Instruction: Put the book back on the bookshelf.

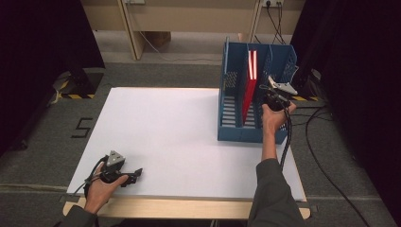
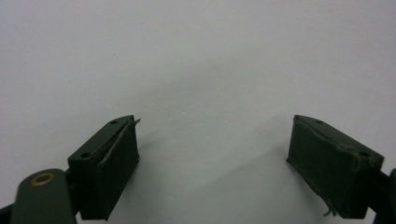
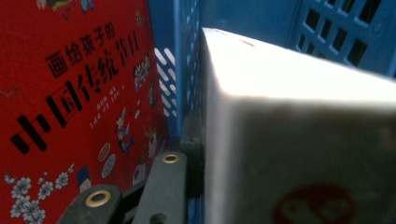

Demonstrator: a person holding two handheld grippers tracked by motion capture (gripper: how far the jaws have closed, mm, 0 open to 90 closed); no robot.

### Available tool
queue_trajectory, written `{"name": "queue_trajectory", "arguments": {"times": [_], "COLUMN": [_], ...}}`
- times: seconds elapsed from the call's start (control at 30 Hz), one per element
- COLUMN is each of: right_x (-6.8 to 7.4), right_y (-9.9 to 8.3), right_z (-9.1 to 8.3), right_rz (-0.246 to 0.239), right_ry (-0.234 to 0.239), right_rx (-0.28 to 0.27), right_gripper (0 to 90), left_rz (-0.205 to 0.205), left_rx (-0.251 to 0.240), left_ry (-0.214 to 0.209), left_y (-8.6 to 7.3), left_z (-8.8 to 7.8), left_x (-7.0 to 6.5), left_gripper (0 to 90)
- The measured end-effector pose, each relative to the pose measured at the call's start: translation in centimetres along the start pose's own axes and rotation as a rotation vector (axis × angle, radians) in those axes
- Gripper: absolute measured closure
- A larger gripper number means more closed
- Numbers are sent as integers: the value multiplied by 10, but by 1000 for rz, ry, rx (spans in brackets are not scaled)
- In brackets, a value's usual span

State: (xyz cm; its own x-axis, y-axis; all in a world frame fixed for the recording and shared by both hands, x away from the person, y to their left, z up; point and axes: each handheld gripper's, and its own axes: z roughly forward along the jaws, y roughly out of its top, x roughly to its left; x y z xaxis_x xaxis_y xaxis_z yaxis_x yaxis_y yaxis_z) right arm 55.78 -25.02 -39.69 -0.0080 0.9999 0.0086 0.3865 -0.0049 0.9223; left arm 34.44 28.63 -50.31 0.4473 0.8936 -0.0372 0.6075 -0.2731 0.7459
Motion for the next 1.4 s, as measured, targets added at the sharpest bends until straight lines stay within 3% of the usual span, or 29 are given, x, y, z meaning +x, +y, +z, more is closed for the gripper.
{"name": "queue_trajectory", "arguments": {"times": [0.37, 0.57, 0.67, 0.8, 0.87, 1.07, 1.23, 1.3, 1.4], "right_x": [-2, -4, -4, -10, -12, -12, -12, -13, -17], "right_y": [-2, -2, -1, 4, 7, 6, 1, -3, -5], "right_z": [2, 3, 1, -7, -12, -30, -45, -51, -60], "right_rz": [20, 21, 26, 39, 26, 6, -37, -46, -47], "right_ry": [-1, 9, 17, 56, 58, 131, 130, 150, 149], "right_rx": [47, 118, 128, 117, 122, 121, 134, 144, 109], "right_gripper": [735, 722, 713, 667, 652, 598, 560, 542, 534], "left_rz": [-2, -1, 0, 0, -1, 0, -1, 0, -1], "left_rx": [-2, -2, -1, -1, -1, 1, 1, 2, 1], "left_ry": [-1, 0, 0, 0, 0, 1, 1, 2, 2], "left_y": [0, 0, 0, 0, 0, 0, 0, 0, 0], "left_z": [0, 0, 0, 0, 0, 0, 0, 0, 0], "left_x": [0, 0, 0, 0, 0, 0, 0, 0, 0], "left_gripper": [151, 150, 150, 150, 150, 149, 150, 149, 149]}}
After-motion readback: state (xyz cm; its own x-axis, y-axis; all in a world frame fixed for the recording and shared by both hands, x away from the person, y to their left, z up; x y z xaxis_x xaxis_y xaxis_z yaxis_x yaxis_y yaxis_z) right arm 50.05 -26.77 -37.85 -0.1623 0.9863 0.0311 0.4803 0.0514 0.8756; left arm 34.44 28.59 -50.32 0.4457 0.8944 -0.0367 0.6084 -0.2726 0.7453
